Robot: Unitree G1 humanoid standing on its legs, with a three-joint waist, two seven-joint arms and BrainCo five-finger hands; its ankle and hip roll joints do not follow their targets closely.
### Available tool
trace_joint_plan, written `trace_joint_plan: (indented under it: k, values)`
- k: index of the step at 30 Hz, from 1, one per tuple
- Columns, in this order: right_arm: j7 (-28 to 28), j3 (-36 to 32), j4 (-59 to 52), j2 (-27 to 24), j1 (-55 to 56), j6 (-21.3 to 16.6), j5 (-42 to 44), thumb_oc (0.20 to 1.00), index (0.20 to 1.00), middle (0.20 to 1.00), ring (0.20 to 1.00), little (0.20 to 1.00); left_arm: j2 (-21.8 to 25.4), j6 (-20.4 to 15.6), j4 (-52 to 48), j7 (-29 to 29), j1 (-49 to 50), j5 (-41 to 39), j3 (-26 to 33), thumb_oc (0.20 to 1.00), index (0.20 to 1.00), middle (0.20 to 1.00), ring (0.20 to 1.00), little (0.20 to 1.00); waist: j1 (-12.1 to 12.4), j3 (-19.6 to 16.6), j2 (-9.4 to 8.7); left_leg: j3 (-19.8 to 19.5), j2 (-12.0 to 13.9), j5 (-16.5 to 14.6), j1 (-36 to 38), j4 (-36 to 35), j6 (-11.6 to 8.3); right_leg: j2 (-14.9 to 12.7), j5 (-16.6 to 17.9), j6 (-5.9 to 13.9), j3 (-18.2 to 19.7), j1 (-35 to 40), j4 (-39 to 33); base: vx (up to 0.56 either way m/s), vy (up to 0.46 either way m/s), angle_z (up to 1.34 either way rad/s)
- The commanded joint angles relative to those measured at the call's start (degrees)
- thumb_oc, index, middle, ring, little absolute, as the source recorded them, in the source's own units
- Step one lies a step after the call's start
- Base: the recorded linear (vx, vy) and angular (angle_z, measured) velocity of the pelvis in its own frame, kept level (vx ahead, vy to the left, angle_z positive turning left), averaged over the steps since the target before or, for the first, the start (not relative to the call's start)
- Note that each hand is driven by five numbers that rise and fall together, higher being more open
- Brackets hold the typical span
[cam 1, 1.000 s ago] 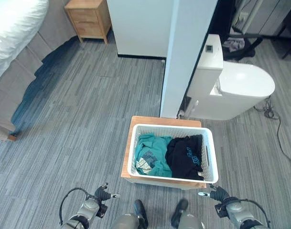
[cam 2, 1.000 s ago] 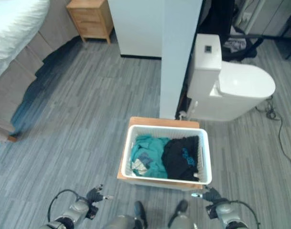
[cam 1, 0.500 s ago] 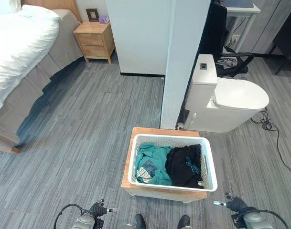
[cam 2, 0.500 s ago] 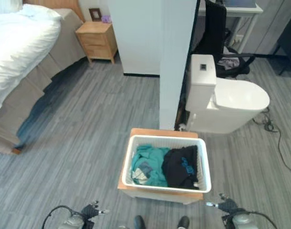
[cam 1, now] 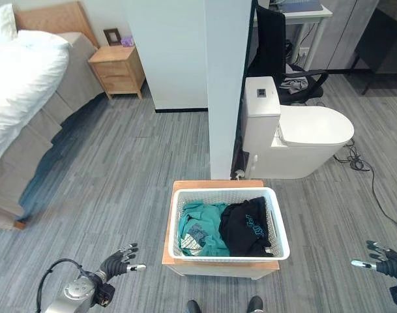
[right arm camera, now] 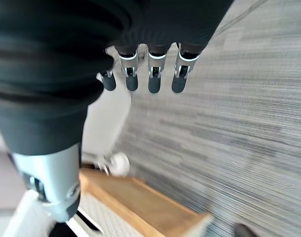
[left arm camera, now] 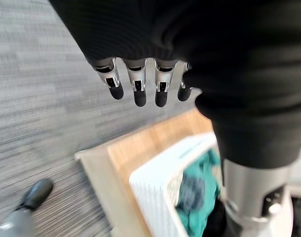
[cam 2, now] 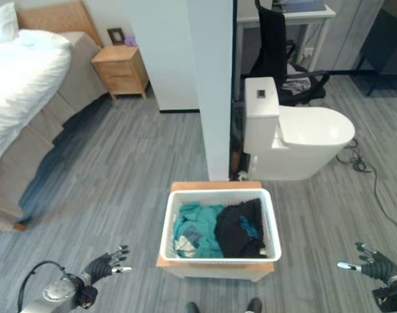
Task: Grab the laundry basket,head to the washer,open it,put in the laundry and shut it.
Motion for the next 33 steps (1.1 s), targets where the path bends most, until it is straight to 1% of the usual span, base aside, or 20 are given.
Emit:
trace_joint_plan:
  k: [1, 2, 4, 5, 7, 8, 9, 10, 11, 13, 15, 16, 17, 18, 19, 21, 23, 29, 33]
  values:
    - [1.8, 3.5, 0.6, -4.7, -8.2, 0.2, 5.7, 1.0, 1.0, 1.0, 1.0, 1.0, 0.6, -1.9, 4.0, 0.0, -7.1, -3.5, 1.9, 1.0, 1.0, 1.0, 1.0, 1.0, 1.2, 1.3, -3.46, -1.9, 1.1, 2.1, 0.6, 0.0, -4.7, -0.4, 6.1, 3.46, 1.2, 1.1, -3.0, 0.0, 0.0, 0.0]
    - [1.9, 5.9, 1.9, -6.2, -10.2, 0.4, 7.1, 1.0, 1.0, 1.0, 1.0, 1.0, -0.1, -1.7, 7.2, 0.0, -8.9, -3.6, 0.0, 1.0, 1.0, 1.0, 1.0, 1.0, 1.3, 1.2, -3.49, -1.9, 1.0, 2.1, 0.5, 0.0, -4.76, -0.5, 6.2, 3.57, 1.1, 1.0, -3.0, 0.0, 0.0, 0.0]
    - [2.0, 11.7, 5.4, -7.2, -16.0, 0.6, 9.0, 1.0, 1.0, 1.0, 1.0, 1.0, -3.4, -1.9, 16.9, 0.4, -12.6, -2.7, -2.8, 1.0, 1.0, 1.0, 1.0, 1.0, 1.0, 1.1, -3.47, -1.6, 0.9, 2.0, 0.3, 0.0, -4.8, -0.6, 6.4, 3.74, 1.1, 0.7, -3.0, 0.0, 0.0, 0.0]
    - [1.8, 15.0, 7.4, -6.8, -19.5, 0.9, 10.0, 1.0, 1.0, 1.0, 1.0, 1.0, -6.3, -1.8, 23.4, 0.8, -14.9, -1.8, -4.1, 1.0, 1.0, 1.0, 1.0, 1.0, 1.1, 0.9, -3.53, -1.4, 0.9, 2.0, 0.2, 0.0, -4.81, -0.7, 6.5, 3.82, 1.1, 0.5, -3.0, 0.0, 0.0, 0.0]
    - [1.8, 21.0, 13.2, -5.0, -27.1, 1.0, 11.1, 1.0, 1.0, 1.0, 1.0, 1.0, -11.8, -1.7, 35.0, 1.8, -18.6, -0.1, -4.1, 1.0, 1.0, 1.0, 1.0, 1.0, 0.8, 1.0, -3.4, -1.1, 0.7, 2.0, 0.1, 0.0, -4.75, -0.9, 6.8, 3.91, 1.2, 0.2, -3.0, -0.01, 0.015, -0.01]
    - [1.1, 24.3, 17.5, -2.7, -32.1, 0.9, 10.8, 1.0, 1.0, 1.0, 1.0, 1.0, -14.9, -1.7, 40.5, 2.6, -21.8, 1.7, -4.1, 1.0, 1.0, 1.0, 1.0, 1.0, 0.9, 1.2, -3.34, -1.0, 0.7, 2.0, -0.2, 0.0, -4.75, -1.0, 7.0, 3.95, 1.4, -0.1, -3.0, -0.05, 0.043, -0.05]
    - [1.5, 28.9, 25.0, 0.5, -40.0, 1.1, 7.6, 1.0, 1.0, 1.0, 1.0, 1.0, -19.8, -1.6, 50.4, 3.5, -26.4, 5.4, -2.7, 1.0, 1.0, 1.0, 1.0, 1.0, 0.3, 1.6, -3.15, -0.8, 0.7, 2.1, -0.5, 0.0, -4.7, -1.1, 7.3, 3.9, 2.0, -0.8, -3.0, -0.06, 0.038, -0.02]
    - [1.2, 29.7, 30.0, 2.9, -42.7, 1.5, 6.1, 1.0, 1.0, 1.0, 1.0, 1.0, -21.9, -1.2, 54.5, 4.0, -28.6, 6.6, -2.3, 1.0, 1.0, 1.0, 1.0, 1.0, 0.3, 1.6, -3.19, -0.7, 0.7, 2.1, -0.7, 0.0, -4.65, -1.2, 7.5, 3.89, 2.1, -1.1, -3.0, -0.06, 0.035, -0.02]
    - [1.0, 31.4, 36.4, 5.8, -47.8, 1.9, 4.8, 1.0, 1.0, 1.0, 1.0, 1.0, -23.9, -0.5, 58.5, 3.8, -30.8, 8.5, -1.6, 1.0, 1.0, 1.0, 1.0, 1.0, 0.1, 1.8, -3.19, -0.7, 0.7, 2.2, -1.0, 0.0, -4.59, -1.3, 7.7, 3.81, 2.4, -1.5, -3.0, -0.04, 0.021, -0.01]
    - [-0.1, 33.0, 48.2, 11.1, -56.2, 2.4, 1.1, 1.0, 1.0, 1.0, 1.0, 1.0, -25.8, 0.7, 64.9, 4.0, -35.6, 11.7, -0.9, 1.0, 1.0, 1.0, 1.0, 1.0, 0.0, 2.2, -3.11, -0.8, 0.6, 2.3, -1.4, 0.0, -4.45, -1.5, 7.9, 3.62, 2.9, -2.1, -3.0, -0.05, 0.017, -0.03]
    - [-1.5, 33.6, 58.0, 16.8, -63.5, 3.3, -3.1, 1.0, 1.0, 1.0, 1.0, 1.0, -26.5, 2.4, 70.4, 4.3, -40.7, 14.9, -1.0, 1.0, 1.0, 1.0, 1.0, 1.0, -0.1, 2.6, -3.11, -1.0, 0.7, 2.3, -1.7, 0.0, -4.21, -1.4, 8.1, 3.35, 3.3, -2.6, -3.0, -0.05, 0.008, 0.01]
    - [-2.0, 33.6, 61.7, 18.8, -66.4, 3.5, -3.9, 1.0, 1.0, 1.0, 1.0, 1.0, -26.4, 3.0, 72.0, 4.5, -42.9, 15.4, -0.9, 1.0, 1.0, 1.0, 1.0, 1.0, -0.1, 2.8, -3.03, -1.0, 0.7, 2.3, -1.8, 0.0, -4.16, -1.5, 8.1, 3.31, 3.5, -2.7, -3.0, -0.03, 0.005, 0.05]
    - [-2.0, 33.6, 61.7, 18.8, -66.4, 3.5, -3.9, 1.0, 1.0, 1.0, 1.0, 1.0, -26.4, 3.0, 72.0, 4.5, -42.9, 15.4, -0.9, 1.0, 1.0, 1.0, 1.0, 1.0, -0.1, 2.8, -3.03, -1.1, 0.7, 2.3, -1.8, 0.0, -4.16, -1.5, 8.1, 3.31, 3.5, -2.7, -3.0, -0.04, 0.009, 0.01]
    - [-3.0, 33.6, 67.9, 22.2, -70.1, 4.2, -6.2, 1.0, 1.0, 1.0, 1.0, 1.0, -26.1, 4.9, 74.5, 4.5, -46.5, 16.8, -1.0, 1.0, 1.0, 1.0, 1.0, 1.0, -0.1, 3.2, -3.0, -1.2, 0.7, 2.3, -2.0, 0.0, -4.03, -1.5, 8.1, 3.21, 3.8, -3.0, -3.0, -0.04, 0.008, 0.03]
    - [-3.5, 33.6, 70.2, 23.3, -71.5, 4.8, -7.0, 1.0, 1.0, 1.0, 1.0, 1.0, -25.9, 5.8, 75.3, 4.6, -47.9, 17.2, -1.4, 1.0, 1.0, 1.0, 1.0, 1.0, 0.0, 3.4, -2.91, -1.3, 0.6, 2.2, -2.1, 0.0, -3.92, -1.5, 8.1, 3.11, 3.9, -3.1, -3.0, -0.05, 0.005, -0.01]
    - [-4.1, 34.2, 72.5, 25.5, -72.8, 5.2, -8.1, 1.0, 1.0, 1.0, 1.0, 1.0, -25.8, 6.9, 75.9, 4.9, -50.3, 17.5, -1.9, 1.0, 1.0, 1.0, 1.0, 1.0, 0.2, 3.7, -2.95, -1.6, 0.6, 2.2, -2.4, 0.0, -3.8, -1.6, 8.0, 3.02, 3.8, -3.2, -3.0, -0.03, -0.006, 0.01]
    - [-4.3, 34.3, 73.5, 27.2, -73.2, 5.5, -6.2, 1.0, 1.0, 1.0, 1.0, 1.0, -25.4, 7.6, 75.8, 5.5, -53.3, 18.4, -3.1, 1.0, 1.0, 1.0, 1.0, 1.0, 0.6, 4.2, -2.99, -2.2, 0.4, 2.4, -3.0, 0.0, -3.56, -1.8, 8.2, 2.96, 3.6, -3.5, -3.0, -0.05, -0.007, 0.03]
    - [-4.3, 34.4, 74.4, 27.5, -73.9, 5.5, -4.4, 1.0, 1.0, 1.0, 1.0, 1.0, -25.2, 7.9, 76.2, 5.9, -55.1, 19.1, -4.3, 1.0, 1.0, 1.0, 1.0, 1.0, 0.8, 4.7, -2.98, -2.6, 0.3, 2.6, -3.4, 0.0, -3.53, -1.9, 8.3, 2.86, 3.5, -3.7, -3.0, -0.02, -0.002, 0.0]
    - [-4.8, 34.0, 74.6, 29.0, -73.4, 5.9, -2.6, 1.0, 1.0, 1.0, 1.0, 1.0, -26.5, 7.7, 76.5, 6.9, -55.0, 17.0, -3.5, 1.0, 1.0, 1.0, 1.0, 1.0, 1.0, 5.1, -2.83, -2.7, 0.3, 2.7, -3.7, 0.0, -3.43, -1.9, 8.1, 2.67, 3.4, -3.9, -3.0, 0.0, 0.0, 0.0]
